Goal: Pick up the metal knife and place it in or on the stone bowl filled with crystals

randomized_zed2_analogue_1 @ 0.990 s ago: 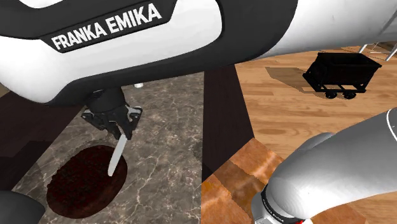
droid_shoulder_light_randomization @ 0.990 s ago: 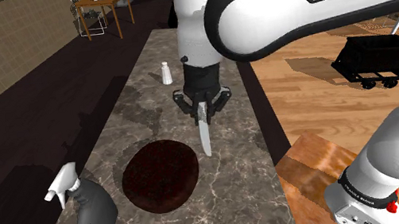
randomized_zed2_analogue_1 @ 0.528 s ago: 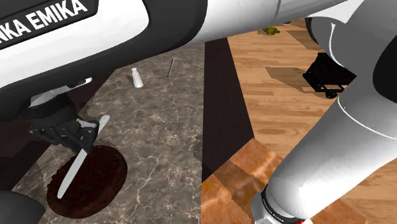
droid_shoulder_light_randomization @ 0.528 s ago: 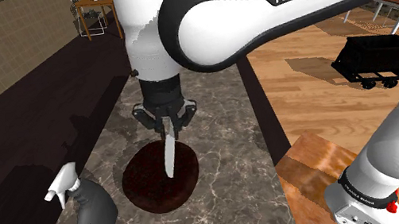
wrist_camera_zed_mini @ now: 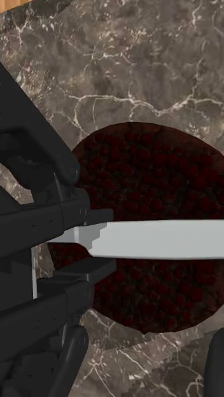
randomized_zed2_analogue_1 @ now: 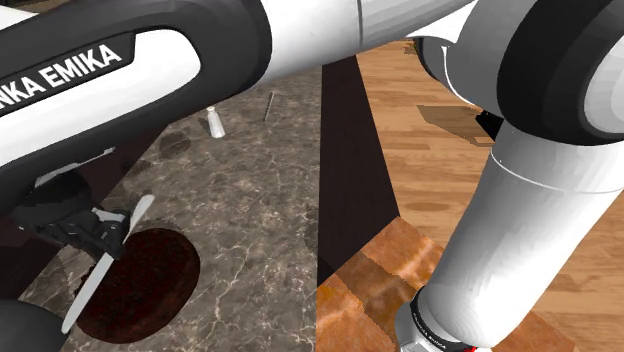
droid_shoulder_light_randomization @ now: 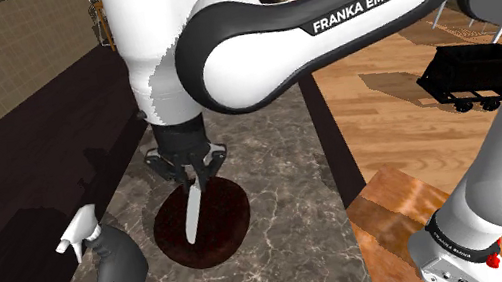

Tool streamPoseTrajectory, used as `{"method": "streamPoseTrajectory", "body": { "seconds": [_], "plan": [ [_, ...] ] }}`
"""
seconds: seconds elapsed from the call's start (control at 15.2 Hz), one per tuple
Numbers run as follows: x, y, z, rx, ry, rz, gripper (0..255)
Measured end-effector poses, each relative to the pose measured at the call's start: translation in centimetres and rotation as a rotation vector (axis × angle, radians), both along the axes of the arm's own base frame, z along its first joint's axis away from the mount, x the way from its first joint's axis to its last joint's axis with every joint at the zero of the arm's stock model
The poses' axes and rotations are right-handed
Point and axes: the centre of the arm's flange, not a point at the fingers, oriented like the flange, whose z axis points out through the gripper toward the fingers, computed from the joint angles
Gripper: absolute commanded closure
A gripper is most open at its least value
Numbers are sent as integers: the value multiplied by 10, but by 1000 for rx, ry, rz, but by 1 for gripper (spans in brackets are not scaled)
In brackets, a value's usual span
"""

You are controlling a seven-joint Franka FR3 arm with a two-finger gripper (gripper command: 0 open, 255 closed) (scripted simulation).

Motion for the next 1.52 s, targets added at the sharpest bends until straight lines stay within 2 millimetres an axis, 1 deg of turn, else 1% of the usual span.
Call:
{"method": "streamPoseTrajectory", "body": {
  "seconds": [0.66,0.79,1.12,1.19,1.52],
  "plan": [
    [0,0,-55,0,0,0,255],
    [0,0,-59,0,0,0,255],
    [0,0,-60,0,0,0,255],
    [0,0,-60,0,0,0,0],
    [0,0,-60,0,0,0,0]
  ]
}}
